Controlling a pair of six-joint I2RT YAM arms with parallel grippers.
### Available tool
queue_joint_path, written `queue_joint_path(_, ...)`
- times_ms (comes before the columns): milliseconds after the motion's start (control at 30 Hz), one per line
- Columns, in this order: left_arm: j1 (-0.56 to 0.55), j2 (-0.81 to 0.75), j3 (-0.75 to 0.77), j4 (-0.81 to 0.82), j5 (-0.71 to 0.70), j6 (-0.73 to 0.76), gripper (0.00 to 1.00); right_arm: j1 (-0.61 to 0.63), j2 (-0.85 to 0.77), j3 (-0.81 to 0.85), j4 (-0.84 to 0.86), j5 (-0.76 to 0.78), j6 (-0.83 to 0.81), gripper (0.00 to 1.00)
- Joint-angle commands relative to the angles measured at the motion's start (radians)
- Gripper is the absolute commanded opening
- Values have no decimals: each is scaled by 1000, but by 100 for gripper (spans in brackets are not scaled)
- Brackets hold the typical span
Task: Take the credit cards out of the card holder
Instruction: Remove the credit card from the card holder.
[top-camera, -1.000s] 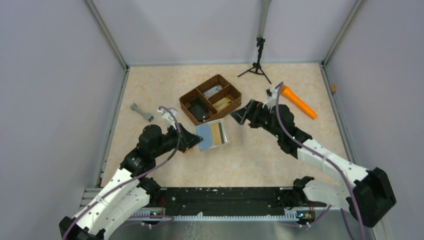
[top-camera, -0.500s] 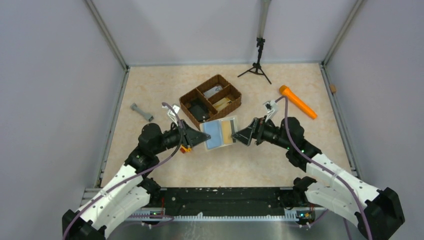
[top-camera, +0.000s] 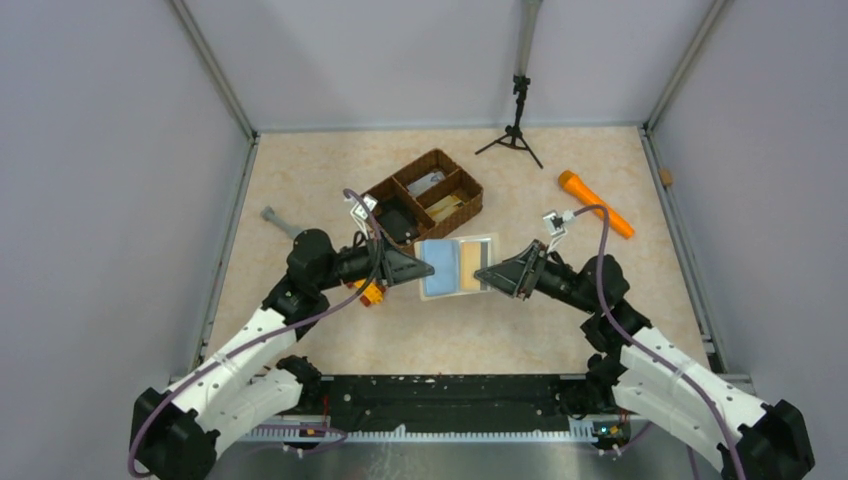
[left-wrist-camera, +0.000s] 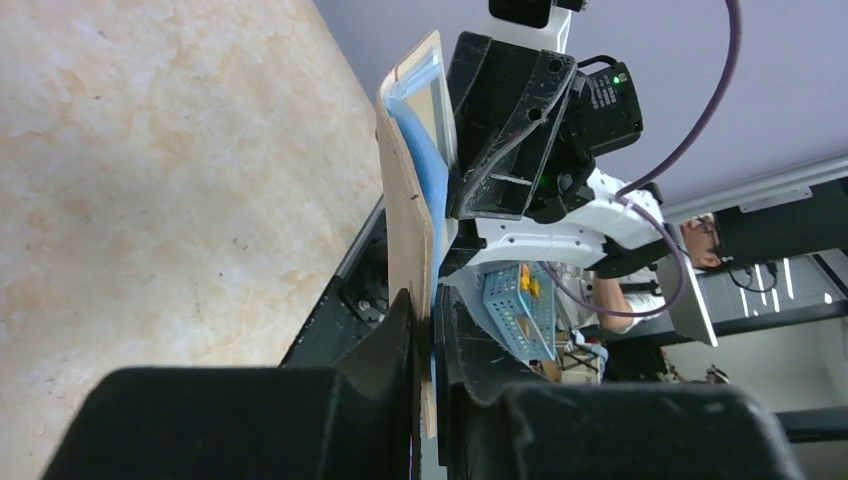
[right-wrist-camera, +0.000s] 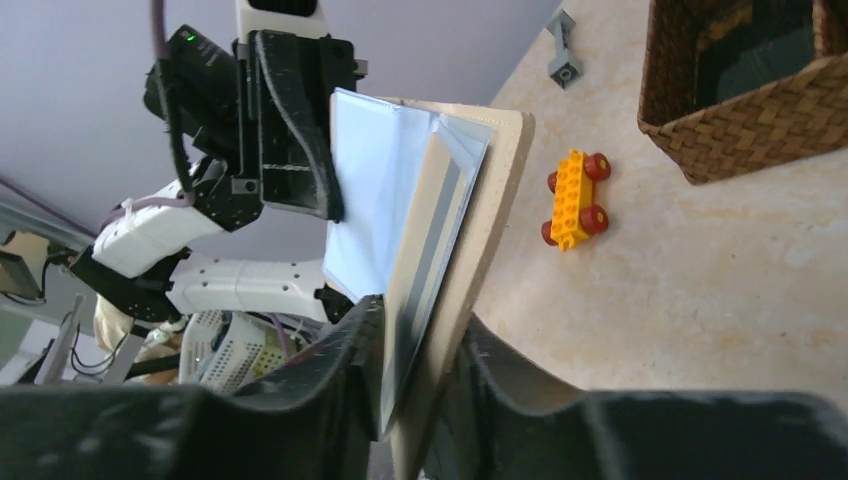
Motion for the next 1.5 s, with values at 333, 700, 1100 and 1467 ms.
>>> queue_joint_path(333,0,-42,-49,2,-61,85,40,-7,-101,48,-144,44,-26,0)
queue_joint_path(700,0,-56,158,-563,-313,367,68,-13,87,156,-360,137,-167,0)
queue_joint_path(1100,-81,-66,-3,-162,-128,181,57,-13,117,97,-211,44,-91,0)
queue_joint_path(1467,-194,182,-47,181,-204,92,45,-12,102,28,-32,-70,-2,0)
